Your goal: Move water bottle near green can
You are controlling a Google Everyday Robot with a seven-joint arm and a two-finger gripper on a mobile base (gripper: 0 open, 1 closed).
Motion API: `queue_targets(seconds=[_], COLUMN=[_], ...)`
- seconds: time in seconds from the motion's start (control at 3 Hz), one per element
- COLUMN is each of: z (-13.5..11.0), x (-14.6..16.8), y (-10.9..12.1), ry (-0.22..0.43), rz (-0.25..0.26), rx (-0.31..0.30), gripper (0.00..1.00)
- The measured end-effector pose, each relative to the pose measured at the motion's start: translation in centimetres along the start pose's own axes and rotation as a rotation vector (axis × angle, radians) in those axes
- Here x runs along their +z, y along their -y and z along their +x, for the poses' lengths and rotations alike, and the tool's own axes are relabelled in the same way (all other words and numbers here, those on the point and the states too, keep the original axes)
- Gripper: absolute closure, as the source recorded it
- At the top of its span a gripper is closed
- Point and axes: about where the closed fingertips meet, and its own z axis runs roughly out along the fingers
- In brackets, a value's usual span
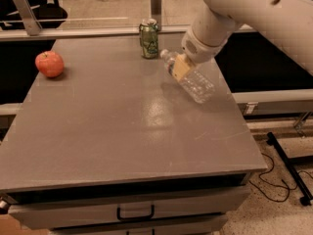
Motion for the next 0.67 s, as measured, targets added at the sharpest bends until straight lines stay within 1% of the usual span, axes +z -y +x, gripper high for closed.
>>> queue_targets(seconds=[0.33, 0.67], z=[-4.1, -6.7], x=[2.8, 4.7], y=[2.9, 5.7], ry=[0.011, 0.017], rz=[-0.016, -0.019], rx=[0.069, 0.142], gripper=[1.0, 1.0])
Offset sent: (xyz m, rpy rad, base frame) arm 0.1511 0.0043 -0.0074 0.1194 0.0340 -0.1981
